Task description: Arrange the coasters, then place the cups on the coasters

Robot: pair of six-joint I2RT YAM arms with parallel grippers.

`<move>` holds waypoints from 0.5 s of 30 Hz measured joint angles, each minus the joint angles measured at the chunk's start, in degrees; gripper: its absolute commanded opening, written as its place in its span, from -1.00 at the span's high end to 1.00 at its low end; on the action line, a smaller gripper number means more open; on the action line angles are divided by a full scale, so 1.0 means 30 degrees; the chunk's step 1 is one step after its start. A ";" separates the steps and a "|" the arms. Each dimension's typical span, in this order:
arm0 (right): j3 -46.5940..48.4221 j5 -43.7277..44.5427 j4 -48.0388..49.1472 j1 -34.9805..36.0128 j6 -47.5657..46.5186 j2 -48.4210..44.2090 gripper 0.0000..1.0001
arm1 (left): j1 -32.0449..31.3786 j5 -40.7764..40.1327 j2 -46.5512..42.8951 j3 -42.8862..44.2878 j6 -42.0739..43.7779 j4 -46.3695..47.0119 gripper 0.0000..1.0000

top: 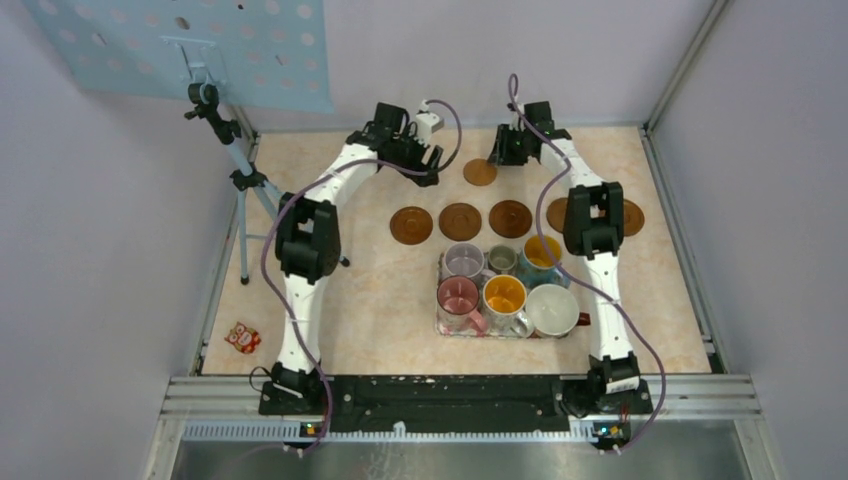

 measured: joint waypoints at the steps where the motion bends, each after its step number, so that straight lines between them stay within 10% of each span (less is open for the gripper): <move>1: 0.0000 -0.0073 0.0015 0.0015 0.0051 0.0000 0.04 | -0.0233 0.0058 0.0780 0.0940 -0.0284 0.0262 -0.63; 15: -0.2586 -0.0029 -0.0109 -0.2331 -0.0160 -0.3402 -0.31 | -0.2412 -0.0780 0.6309 0.5748 -0.3446 0.4065 -0.60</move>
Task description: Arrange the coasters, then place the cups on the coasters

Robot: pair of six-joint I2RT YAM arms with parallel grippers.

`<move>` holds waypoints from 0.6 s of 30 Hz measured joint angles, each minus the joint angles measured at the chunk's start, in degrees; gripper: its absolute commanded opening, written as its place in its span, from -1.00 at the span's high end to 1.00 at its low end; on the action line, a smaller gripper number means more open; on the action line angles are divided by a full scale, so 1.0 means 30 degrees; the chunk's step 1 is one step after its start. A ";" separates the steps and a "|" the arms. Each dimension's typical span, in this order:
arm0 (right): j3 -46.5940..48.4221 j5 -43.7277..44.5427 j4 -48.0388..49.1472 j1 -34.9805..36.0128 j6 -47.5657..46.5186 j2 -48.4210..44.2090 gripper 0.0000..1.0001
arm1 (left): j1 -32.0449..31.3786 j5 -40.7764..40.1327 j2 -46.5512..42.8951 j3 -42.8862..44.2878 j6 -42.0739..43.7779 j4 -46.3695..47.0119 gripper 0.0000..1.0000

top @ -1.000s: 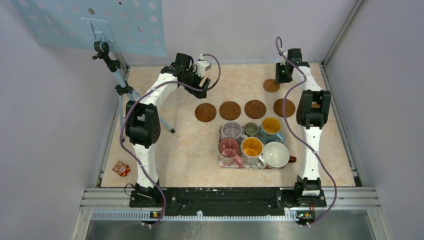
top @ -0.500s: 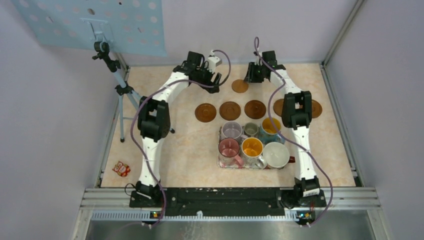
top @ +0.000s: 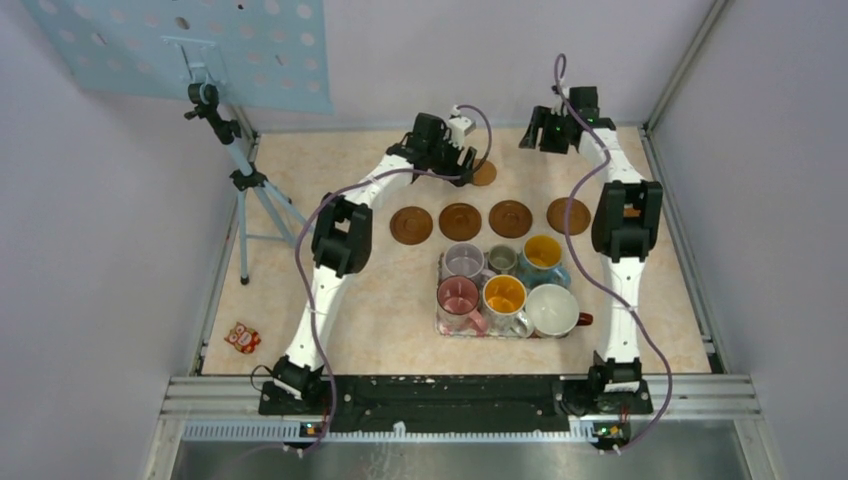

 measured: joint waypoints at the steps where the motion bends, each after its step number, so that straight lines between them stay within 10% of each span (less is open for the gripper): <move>1: -0.0073 0.0022 -0.0102 -0.0211 -0.0066 -0.0291 -0.31 | -0.0015 -0.0146 0.0168 0.0160 -0.0168 0.0248 -0.59; 18: -0.1333 0.0270 -0.0991 -0.1013 -0.0889 -0.1647 -0.29 | -0.0561 -0.2790 0.2951 0.2288 -0.0066 0.2616 -0.34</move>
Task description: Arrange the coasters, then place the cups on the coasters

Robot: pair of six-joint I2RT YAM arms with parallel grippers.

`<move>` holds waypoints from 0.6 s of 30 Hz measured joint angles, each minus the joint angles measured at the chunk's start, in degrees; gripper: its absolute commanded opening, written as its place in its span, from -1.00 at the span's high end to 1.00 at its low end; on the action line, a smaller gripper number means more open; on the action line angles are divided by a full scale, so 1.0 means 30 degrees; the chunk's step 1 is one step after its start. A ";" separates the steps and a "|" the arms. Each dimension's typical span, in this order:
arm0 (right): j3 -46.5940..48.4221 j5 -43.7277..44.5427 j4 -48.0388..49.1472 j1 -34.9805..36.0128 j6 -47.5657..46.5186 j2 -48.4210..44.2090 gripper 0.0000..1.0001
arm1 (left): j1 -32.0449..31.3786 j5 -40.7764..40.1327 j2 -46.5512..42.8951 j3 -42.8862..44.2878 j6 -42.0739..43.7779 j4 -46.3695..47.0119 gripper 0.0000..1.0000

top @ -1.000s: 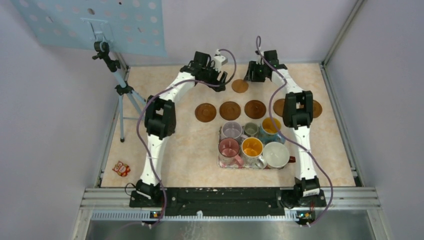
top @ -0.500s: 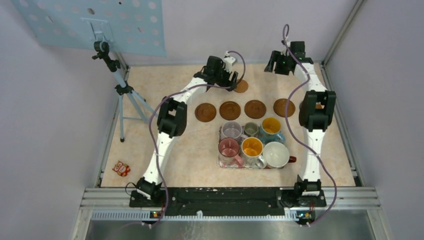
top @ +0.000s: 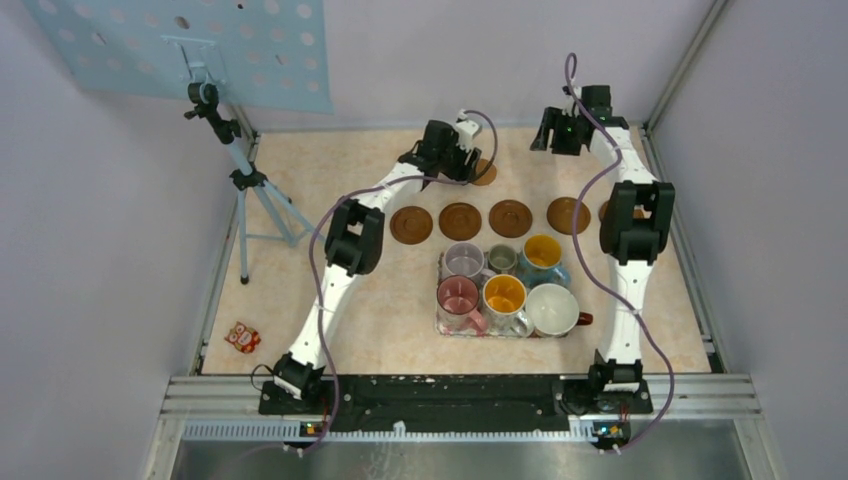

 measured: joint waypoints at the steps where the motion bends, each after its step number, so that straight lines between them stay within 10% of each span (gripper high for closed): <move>1: 0.0000 0.0000 -0.0022 0.0000 -0.0007 0.0000 -0.29 | -0.0022 -0.0022 0.0007 0.0000 0.0175 0.0000 -0.30; 18: 0.0000 -0.0342 -0.0080 0.0000 -0.0153 0.0000 -0.26 | 0.2863 -0.0255 -0.2761 -0.3053 0.3075 -0.3118 -0.08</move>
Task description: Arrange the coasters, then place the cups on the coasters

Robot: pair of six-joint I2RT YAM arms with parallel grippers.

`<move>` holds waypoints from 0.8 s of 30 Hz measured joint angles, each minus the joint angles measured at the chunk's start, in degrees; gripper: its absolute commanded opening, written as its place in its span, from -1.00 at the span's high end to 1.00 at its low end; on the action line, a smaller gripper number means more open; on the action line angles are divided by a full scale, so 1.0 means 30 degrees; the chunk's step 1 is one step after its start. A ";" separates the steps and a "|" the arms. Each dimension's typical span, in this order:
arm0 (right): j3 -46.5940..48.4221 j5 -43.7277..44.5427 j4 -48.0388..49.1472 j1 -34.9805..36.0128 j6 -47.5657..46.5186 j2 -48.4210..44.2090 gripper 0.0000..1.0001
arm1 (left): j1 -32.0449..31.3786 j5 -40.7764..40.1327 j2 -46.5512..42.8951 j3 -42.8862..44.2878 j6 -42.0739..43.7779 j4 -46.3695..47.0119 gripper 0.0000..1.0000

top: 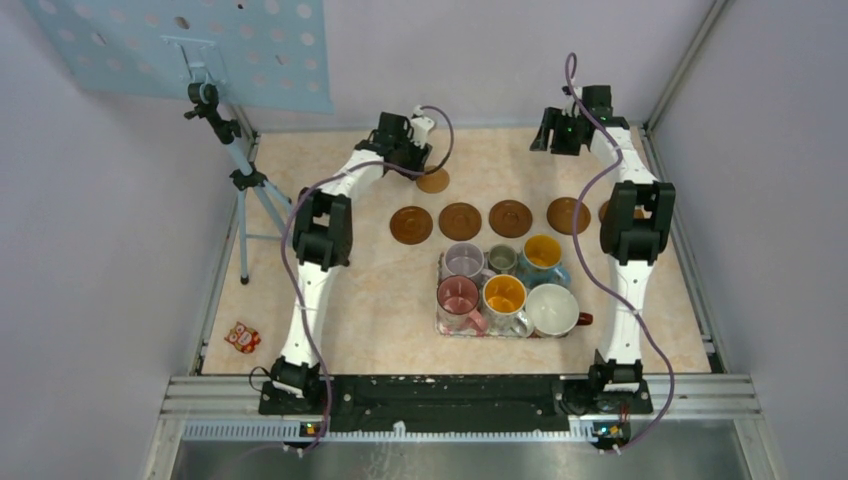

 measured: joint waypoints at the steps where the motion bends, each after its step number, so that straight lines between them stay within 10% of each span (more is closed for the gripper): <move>1: 0.0000 -0.0058 0.0000 0.0000 0.0000 0.0000 -0.26 | 0.0270 -0.0284 -0.0357 -0.0459 0.0226 -0.0219 -0.08; 24: 0.0000 -0.0379 -0.0007 0.0000 0.0000 0.0000 -0.24 | 0.3519 -0.3920 -0.4728 -0.5748 0.5085 -0.4160 -0.07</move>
